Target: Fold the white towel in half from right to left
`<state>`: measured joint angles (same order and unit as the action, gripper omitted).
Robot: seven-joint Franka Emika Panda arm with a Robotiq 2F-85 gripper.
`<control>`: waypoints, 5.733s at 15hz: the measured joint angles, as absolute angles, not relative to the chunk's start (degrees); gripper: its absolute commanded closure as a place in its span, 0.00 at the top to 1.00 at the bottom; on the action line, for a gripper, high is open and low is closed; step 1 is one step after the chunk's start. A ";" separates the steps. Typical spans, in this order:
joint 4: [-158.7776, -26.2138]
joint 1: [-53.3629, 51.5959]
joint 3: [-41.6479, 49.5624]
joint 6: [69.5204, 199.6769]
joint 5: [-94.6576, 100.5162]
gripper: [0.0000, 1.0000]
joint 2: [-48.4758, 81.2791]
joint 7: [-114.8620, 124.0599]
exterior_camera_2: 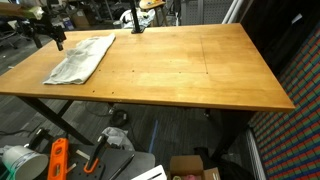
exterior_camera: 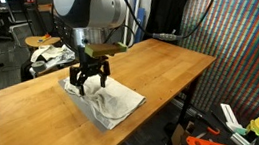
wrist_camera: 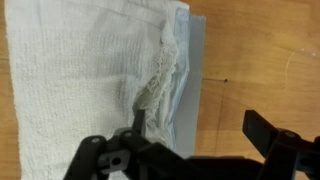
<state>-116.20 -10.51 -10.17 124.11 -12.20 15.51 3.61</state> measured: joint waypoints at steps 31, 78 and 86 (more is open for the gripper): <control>-140.13 -11.82 -13.55 153.50 -13.84 0.07 10.99 -2.32; -73.49 -23.47 -2.29 126.40 16.02 0.58 49.02 25.74; -61.32 -22.04 -1.35 120.33 13.74 0.00 55.79 25.30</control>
<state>-61.32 -22.04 -1.35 120.33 13.74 55.79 25.30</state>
